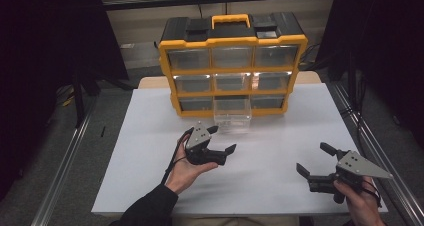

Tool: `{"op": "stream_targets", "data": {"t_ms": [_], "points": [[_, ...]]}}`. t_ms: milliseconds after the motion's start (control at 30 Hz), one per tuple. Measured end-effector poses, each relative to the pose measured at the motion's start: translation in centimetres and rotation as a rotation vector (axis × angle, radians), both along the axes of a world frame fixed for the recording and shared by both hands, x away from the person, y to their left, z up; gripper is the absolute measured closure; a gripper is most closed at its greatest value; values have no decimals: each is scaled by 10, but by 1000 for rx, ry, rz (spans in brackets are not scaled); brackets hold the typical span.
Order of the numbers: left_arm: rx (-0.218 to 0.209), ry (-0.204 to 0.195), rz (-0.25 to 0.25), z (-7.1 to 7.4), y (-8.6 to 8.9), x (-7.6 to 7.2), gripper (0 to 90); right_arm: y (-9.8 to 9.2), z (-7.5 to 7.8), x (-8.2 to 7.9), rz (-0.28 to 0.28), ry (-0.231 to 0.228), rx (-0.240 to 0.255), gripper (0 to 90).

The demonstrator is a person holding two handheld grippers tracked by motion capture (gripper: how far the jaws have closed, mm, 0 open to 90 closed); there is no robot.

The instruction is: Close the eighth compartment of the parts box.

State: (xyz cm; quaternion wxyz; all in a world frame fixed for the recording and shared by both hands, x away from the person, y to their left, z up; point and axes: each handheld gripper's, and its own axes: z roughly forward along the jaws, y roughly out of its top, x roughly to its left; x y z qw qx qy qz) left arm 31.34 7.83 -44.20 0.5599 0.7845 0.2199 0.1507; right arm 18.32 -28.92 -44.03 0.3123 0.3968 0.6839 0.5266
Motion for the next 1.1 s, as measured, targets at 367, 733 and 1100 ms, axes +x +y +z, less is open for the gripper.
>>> {"op": "stream_targets", "data": {"t_ms": [367,733,1100], "points": [[-32,-2,1,-4,-5,9,579,0,0,0,-1,0,0,1],[-34,51,53,-11,-7,26,900,0,0,0,-1,0,-1,1],[18,57,76,-29,-15,43,900,0,0,-1,3,0,-1,1]]}}
